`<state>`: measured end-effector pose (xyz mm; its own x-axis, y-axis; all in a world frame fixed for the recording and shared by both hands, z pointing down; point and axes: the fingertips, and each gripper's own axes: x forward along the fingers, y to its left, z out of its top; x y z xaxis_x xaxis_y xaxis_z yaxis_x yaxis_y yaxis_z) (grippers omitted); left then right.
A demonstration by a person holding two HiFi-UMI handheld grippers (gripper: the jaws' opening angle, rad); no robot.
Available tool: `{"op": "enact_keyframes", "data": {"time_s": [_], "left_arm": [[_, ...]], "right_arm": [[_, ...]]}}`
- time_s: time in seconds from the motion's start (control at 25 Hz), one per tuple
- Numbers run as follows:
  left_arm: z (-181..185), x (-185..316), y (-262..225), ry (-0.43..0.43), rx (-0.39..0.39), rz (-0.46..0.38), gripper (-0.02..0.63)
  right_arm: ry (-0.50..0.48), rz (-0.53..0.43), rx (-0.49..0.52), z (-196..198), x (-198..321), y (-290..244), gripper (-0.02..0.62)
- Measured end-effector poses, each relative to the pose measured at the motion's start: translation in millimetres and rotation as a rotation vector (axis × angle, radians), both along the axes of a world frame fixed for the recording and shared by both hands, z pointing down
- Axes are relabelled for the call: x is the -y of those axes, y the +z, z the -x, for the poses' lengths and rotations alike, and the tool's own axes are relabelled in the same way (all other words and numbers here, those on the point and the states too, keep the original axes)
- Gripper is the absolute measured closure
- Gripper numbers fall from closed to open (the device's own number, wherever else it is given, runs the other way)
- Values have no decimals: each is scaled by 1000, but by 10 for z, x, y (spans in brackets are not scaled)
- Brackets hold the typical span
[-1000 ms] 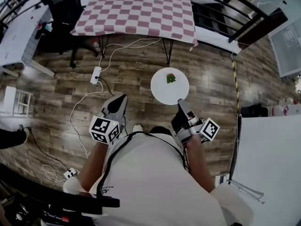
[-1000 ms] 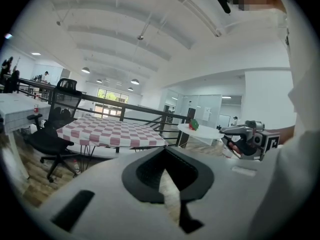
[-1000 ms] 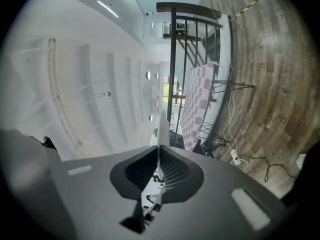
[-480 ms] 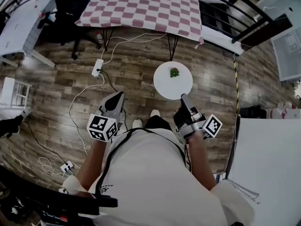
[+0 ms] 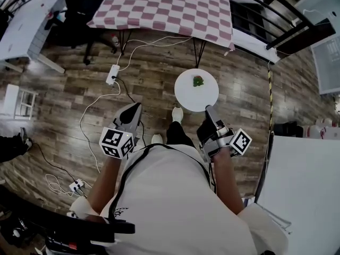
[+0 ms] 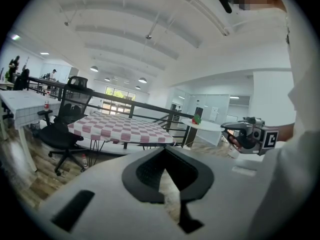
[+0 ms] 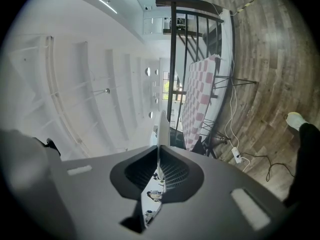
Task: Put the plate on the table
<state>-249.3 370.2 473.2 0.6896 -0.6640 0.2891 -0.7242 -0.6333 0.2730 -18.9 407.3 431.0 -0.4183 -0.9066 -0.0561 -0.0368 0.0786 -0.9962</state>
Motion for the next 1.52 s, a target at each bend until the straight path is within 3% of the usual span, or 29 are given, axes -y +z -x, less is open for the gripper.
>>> {"op": "enact_keyframes", "data": {"time_s": [1.04, 1.52], "left_arm": [[-881, 1683, -149, -19, 34, -10, 598], [-1480, 2391, -215, -41, 48, 1, 598]], "right_arm": [[-88, -2, 20, -651, 1783, 17, 572], [-127, -4, 18, -1230, 2557, -26, 571]]}}
